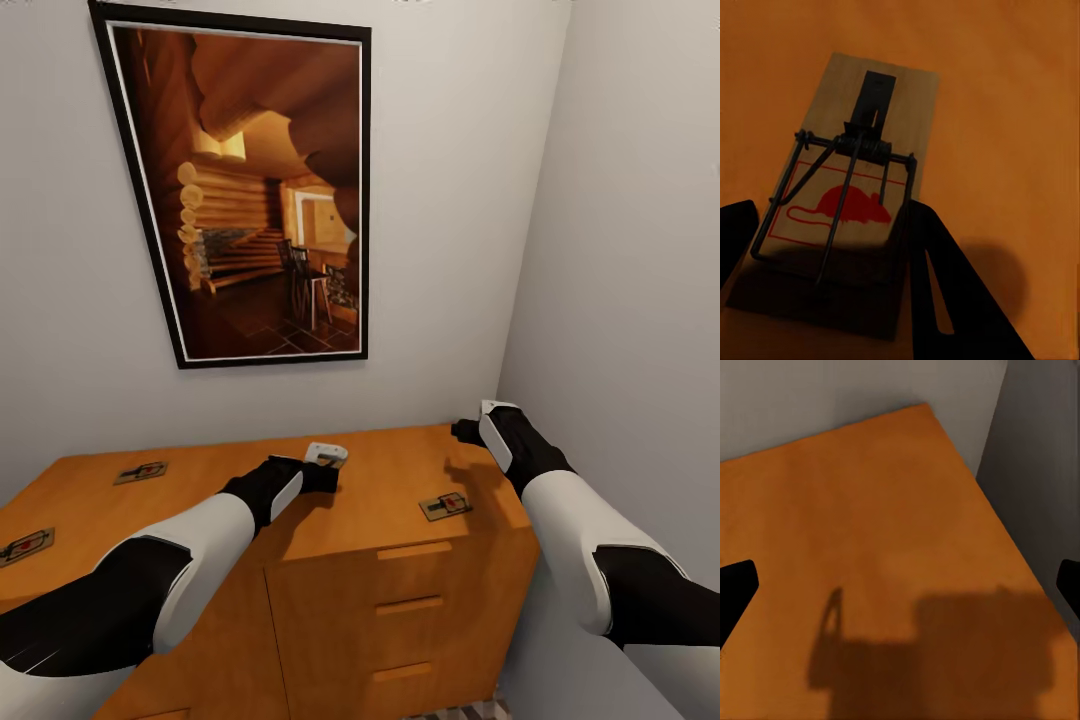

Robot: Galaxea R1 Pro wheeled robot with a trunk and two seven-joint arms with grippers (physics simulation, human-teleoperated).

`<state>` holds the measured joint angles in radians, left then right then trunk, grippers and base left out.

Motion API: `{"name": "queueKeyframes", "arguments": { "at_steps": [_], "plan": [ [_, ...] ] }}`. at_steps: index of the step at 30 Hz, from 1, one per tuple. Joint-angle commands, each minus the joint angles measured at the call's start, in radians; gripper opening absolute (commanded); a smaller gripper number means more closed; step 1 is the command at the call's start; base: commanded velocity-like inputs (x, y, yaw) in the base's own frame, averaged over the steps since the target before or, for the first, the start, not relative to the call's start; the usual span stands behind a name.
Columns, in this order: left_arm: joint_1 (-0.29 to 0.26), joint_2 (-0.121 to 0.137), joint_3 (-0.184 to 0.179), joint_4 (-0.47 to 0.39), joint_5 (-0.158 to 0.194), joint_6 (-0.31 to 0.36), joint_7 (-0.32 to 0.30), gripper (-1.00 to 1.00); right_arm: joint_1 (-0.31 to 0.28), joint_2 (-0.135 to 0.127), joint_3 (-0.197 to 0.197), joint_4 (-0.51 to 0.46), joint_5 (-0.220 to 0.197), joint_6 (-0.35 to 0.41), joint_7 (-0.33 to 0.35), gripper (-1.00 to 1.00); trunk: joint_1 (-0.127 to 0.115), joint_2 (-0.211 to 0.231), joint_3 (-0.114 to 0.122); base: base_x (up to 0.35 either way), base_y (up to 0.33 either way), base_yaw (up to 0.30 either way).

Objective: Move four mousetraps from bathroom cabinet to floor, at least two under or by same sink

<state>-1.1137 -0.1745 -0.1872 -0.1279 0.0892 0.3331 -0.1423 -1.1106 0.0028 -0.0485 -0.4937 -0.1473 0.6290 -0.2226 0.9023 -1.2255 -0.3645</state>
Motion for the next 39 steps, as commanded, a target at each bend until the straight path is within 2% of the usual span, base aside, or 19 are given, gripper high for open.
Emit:
{"name": "queueKeyframes", "arguments": {
  "at_steps": [1, 24, 39],
  "plan": [
    [0.0, 0.0, -0.014, 0.002, 0.0, 0.004, 0.003, -1.0, 0.0, 0.0, -0.002, -0.002, -0.011, 0.003, -0.008, 1.0, -0.004, 0.007, 0.002, 0.0, 0.0, 0.0],
    [0.0, 0.0, -0.014, 0.002, -0.001, 0.004, 0.003, -1.0, 0.0, 0.0, -0.002, 0.0, -0.011, 0.003, -0.008, 1.0, -0.092, 0.168, 0.074, 0.0, 0.0, 0.0],
    [0.0, 0.0, -0.014, 0.002, -0.002, 0.003, 0.004, -1.0, 0.0, 0.0, -0.004, 0.004, 0.012, 0.003, -0.008, 1.0, -0.15, 0.273, 0.121, 0.0, 0.0, 0.0]
  ]
}}
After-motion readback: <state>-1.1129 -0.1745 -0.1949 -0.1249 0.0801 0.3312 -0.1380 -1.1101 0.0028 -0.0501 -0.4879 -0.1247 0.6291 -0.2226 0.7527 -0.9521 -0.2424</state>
